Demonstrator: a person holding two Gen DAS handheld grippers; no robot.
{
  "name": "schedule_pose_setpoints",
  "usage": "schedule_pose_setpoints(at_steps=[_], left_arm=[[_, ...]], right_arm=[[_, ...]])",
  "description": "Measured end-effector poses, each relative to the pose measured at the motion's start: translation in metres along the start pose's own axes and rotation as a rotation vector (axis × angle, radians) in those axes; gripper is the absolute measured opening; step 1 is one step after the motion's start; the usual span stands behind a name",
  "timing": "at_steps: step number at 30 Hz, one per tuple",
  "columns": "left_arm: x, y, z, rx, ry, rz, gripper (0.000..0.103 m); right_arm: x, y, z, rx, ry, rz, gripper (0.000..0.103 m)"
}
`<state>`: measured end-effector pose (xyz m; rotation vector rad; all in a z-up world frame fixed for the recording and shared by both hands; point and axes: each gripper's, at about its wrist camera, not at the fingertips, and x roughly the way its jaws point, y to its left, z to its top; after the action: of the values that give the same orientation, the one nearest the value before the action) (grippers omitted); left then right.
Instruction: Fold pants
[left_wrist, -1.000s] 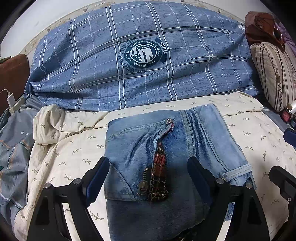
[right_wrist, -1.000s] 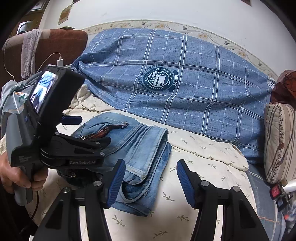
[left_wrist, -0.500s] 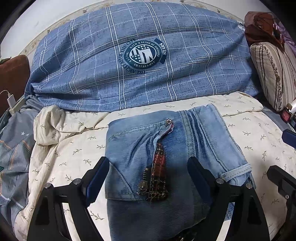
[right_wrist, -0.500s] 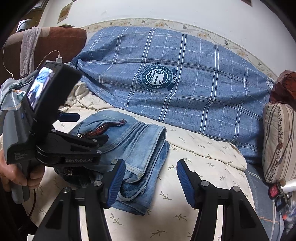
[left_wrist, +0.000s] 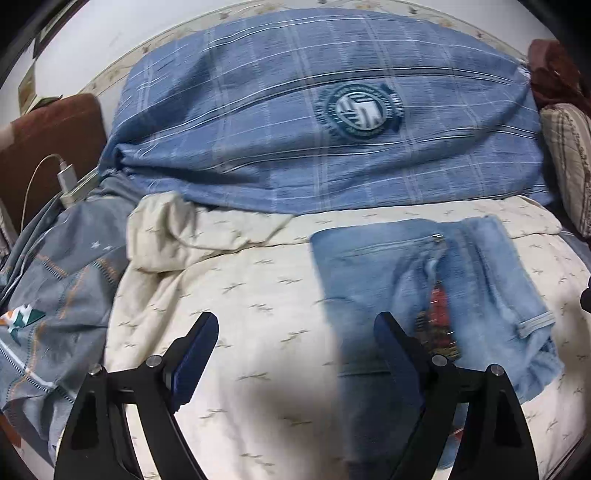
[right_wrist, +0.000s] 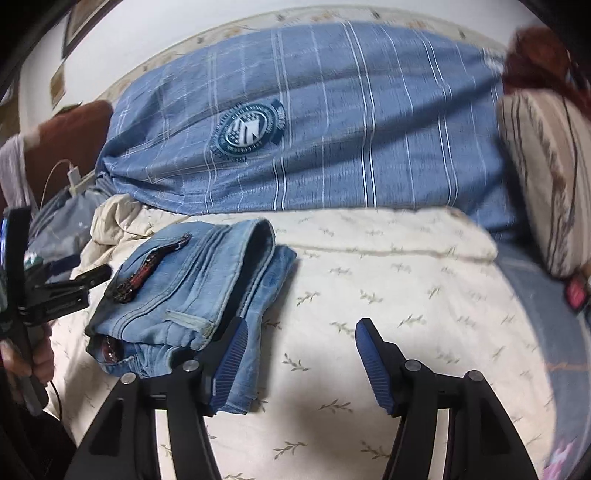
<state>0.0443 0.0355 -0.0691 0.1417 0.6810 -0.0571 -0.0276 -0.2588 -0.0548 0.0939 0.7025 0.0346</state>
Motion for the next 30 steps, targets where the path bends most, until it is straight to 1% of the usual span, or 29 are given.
schedule_pose_setpoints(at_steps=[3, 5, 9, 12, 13, 15, 17, 19, 23, 26, 30], left_arm=[[0.004, 0.015, -0.004, -0.001, 0.016, 0.027, 0.089], [0.005, 0.022, -0.007, 0.001, 0.023, 0.041, 0.090], [0.006, 0.036, -0.013, 0.002, 0.040, 0.070, 0.090], [0.002, 0.039, -0.014, 0.016, 0.026, 0.111, 0.091], [0.000, 0.040, -0.013, 0.018, 0.020, 0.121, 0.092], [-0.006, 0.040, -0.012, 0.006, 0.001, 0.127, 0.095], [-0.012, 0.040, -0.010, -0.009, -0.015, 0.129, 0.096], [-0.017, 0.039, -0.009, -0.018, -0.031, 0.134, 0.097], [-0.025, 0.036, -0.007, -0.035, -0.050, 0.144, 0.098], [-0.028, 0.034, -0.006, -0.043, -0.054, 0.147, 0.098], [-0.035, 0.029, -0.004, -0.067, -0.064, 0.146, 0.098]], right_arm=[[0.011, -0.006, -0.003, 0.021, 0.037, -0.017, 0.065], [0.022, -0.013, -0.005, 0.040, 0.076, -0.050, 0.065], [0.031, -0.024, -0.009, 0.065, 0.105, -0.094, 0.065], [0.029, -0.022, -0.008, 0.066, 0.084, -0.073, 0.065], [0.028, -0.019, -0.008, 0.069, 0.076, -0.052, 0.065], [0.026, -0.007, -0.007, 0.072, 0.057, -0.004, 0.065], [0.024, 0.008, -0.004, 0.057, 0.029, 0.026, 0.065], [0.020, 0.026, -0.003, 0.032, 0.002, 0.034, 0.065], [0.018, 0.049, -0.001, 0.027, -0.013, 0.048, 0.065], [0.016, 0.064, -0.001, -0.003, -0.029, 0.032, 0.065], [0.013, 0.077, 0.001, -0.039, -0.049, 0.037, 0.065]])
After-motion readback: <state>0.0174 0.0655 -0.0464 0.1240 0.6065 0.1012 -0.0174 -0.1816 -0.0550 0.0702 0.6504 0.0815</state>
